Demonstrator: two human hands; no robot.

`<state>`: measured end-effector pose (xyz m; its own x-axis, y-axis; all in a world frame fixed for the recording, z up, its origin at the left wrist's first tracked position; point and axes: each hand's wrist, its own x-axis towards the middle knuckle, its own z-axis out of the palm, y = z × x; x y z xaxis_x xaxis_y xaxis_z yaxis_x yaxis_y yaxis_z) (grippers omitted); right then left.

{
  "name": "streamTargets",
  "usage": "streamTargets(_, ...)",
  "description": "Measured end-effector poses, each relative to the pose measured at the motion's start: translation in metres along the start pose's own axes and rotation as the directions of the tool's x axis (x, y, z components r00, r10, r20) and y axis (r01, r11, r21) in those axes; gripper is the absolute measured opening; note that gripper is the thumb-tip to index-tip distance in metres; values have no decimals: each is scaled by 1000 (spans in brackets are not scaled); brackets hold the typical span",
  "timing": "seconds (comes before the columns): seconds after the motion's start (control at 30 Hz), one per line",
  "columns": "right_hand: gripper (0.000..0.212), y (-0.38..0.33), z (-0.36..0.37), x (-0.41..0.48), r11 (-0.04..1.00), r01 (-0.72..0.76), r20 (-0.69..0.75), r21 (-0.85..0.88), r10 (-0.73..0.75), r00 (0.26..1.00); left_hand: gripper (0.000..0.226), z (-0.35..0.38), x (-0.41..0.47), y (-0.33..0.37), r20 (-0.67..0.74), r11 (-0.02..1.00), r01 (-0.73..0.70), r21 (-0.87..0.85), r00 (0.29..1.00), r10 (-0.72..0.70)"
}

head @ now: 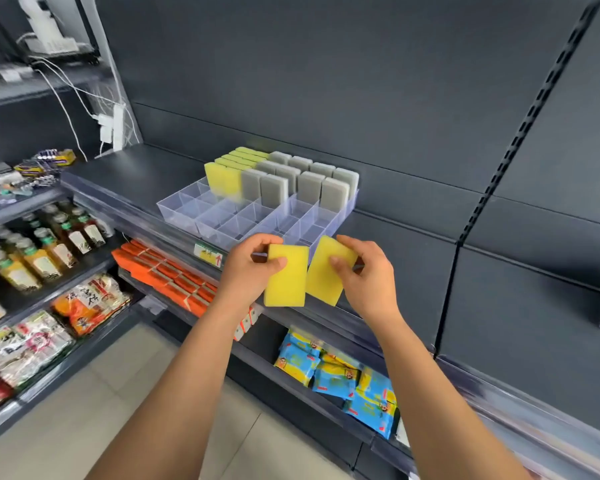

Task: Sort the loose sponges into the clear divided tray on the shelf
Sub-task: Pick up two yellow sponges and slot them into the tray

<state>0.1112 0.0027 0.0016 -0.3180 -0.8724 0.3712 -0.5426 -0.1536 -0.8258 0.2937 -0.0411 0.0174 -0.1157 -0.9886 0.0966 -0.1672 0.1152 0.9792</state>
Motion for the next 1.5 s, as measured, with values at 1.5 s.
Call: streamTargets(1.5, 35, -59, 296, 289, 897, -3, 245, -443, 124, 961, 32, -205, 372, -66, 151, 995, -8, 100, 988, -7)
